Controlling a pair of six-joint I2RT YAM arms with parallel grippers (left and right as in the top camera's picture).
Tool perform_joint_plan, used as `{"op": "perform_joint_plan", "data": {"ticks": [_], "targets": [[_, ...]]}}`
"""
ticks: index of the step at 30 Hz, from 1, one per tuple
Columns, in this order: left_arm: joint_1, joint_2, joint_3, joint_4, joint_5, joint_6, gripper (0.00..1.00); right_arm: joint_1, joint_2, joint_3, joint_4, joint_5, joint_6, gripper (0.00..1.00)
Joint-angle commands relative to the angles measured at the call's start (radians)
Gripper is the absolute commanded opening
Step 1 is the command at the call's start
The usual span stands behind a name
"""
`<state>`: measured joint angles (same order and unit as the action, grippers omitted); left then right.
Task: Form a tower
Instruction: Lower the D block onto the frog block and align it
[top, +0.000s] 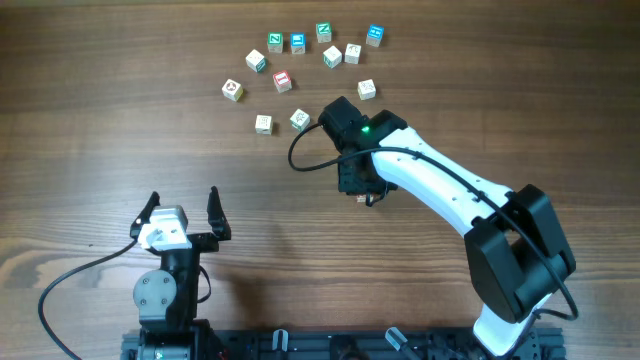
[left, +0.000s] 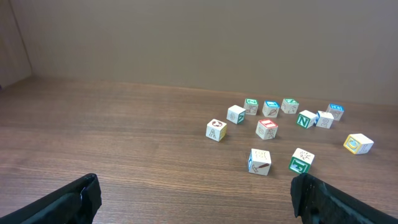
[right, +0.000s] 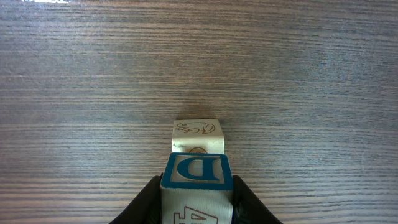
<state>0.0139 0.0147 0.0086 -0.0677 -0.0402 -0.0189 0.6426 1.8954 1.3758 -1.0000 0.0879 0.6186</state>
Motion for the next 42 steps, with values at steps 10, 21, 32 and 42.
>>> {"op": "perform_joint_plan", "data": {"ticks": [10, 21, 32, 42], "targets": [[0.006, -0.005, -0.003, 0.000, -0.013, 0.019, 1.00, -0.003, -0.001, -0.010, 0.000, 0.024, 0.011, 0.19], [0.006, -0.005, -0.003, 0.000, -0.013, 0.019, 1.00, -0.003, -0.001, -0.010, -0.011, 0.024, 0.011, 0.38], [0.006, -0.005, -0.003, 0.000, -0.013, 0.019, 1.00, -0.003, -0.001, -0.053, 0.032, 0.024, 0.011, 0.42], [0.006, -0.005, -0.003, 0.000, -0.013, 0.019, 1.00, -0.002, -0.001, -0.053, 0.045, -0.036, 0.010, 0.38]]}}
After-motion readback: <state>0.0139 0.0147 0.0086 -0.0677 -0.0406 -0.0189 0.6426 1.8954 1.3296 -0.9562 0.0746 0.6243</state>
